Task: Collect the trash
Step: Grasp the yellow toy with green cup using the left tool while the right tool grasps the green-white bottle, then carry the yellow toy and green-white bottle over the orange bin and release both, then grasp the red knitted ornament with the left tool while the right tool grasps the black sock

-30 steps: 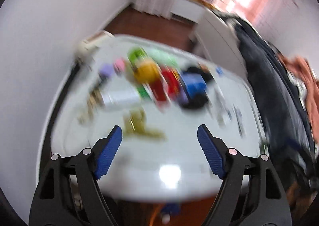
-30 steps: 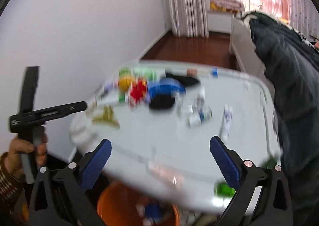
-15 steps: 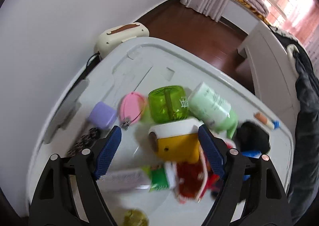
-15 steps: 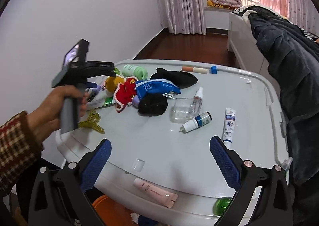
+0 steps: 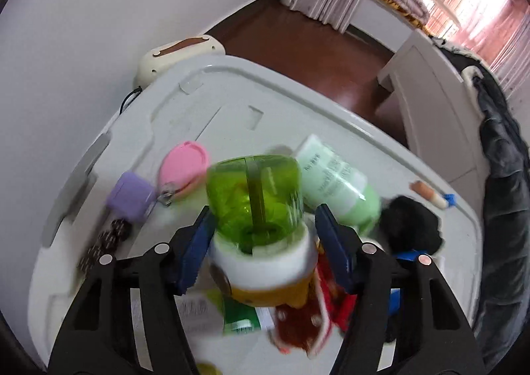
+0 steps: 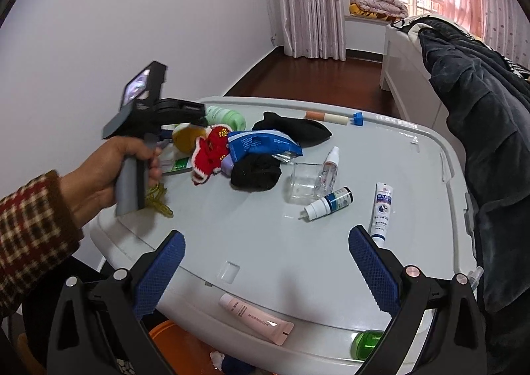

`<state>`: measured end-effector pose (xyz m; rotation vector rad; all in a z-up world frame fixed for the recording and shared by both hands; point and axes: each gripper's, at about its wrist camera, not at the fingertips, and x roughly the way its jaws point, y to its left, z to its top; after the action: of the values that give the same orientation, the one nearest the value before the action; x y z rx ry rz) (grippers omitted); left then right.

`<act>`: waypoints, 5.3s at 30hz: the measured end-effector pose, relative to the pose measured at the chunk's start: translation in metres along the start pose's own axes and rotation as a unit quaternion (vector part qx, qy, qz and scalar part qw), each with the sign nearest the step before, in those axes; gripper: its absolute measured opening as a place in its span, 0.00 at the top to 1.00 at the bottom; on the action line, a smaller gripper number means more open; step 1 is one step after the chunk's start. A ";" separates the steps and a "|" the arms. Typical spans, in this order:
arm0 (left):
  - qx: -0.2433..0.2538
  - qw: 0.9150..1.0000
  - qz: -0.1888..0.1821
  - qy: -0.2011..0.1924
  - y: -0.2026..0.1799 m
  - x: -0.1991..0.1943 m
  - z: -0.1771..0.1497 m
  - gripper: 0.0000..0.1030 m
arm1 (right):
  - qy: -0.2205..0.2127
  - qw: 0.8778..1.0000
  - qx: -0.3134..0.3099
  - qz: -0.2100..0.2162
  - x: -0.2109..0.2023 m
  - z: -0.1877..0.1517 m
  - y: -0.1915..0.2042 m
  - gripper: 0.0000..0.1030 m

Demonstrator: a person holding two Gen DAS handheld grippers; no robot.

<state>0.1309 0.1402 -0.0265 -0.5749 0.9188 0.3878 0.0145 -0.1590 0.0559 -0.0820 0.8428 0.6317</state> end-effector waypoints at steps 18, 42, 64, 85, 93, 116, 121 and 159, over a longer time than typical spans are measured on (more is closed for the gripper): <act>0.070 0.996 -0.060 0.003 0.008 -0.063 -0.050 0.57 | -0.008 0.998 -0.055 -0.013 0.020 0.005 0.036 0.05; 0.096 0.988 -0.117 -0.020 0.022 -0.109 -0.044 0.73 | 0.046 0.965 -0.254 0.043 0.227 0.167 0.096 0.05; 0.123 0.991 -0.051 0.014 0.013 -0.065 -0.040 0.41 | 0.081 0.983 -0.152 0.060 0.229 0.198 0.073 0.48; 0.143 0.988 -0.061 0.008 0.007 -0.087 -0.054 0.56 | 0.035 0.992 -0.114 0.046 0.074 0.122 0.035 0.54; 0.170 0.979 -0.115 -0.022 -0.009 -0.143 -0.083 0.56 | 0.027 0.995 -0.088 0.036 0.018 0.077 0.037 0.54; 0.207 0.961 -0.135 0.120 0.019 -0.167 -0.253 0.37 | 0.188 0.982 -0.015 0.013 -0.001 -0.138 0.035 0.22; 0.208 0.967 -0.119 0.085 0.016 -0.170 -0.224 0.37 | 0.084 0.996 0.004 -0.001 -0.038 -0.071 0.014 0.13; 0.184 0.980 -0.054 -0.059 -0.052 -0.084 -0.048 0.80 | -0.051 0.996 0.074 -0.005 -0.018 0.025 -0.040 0.05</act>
<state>0.0826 0.0640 0.0363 -0.2573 0.8161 0.1457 0.0449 -0.1928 0.0782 0.0801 0.7867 0.5581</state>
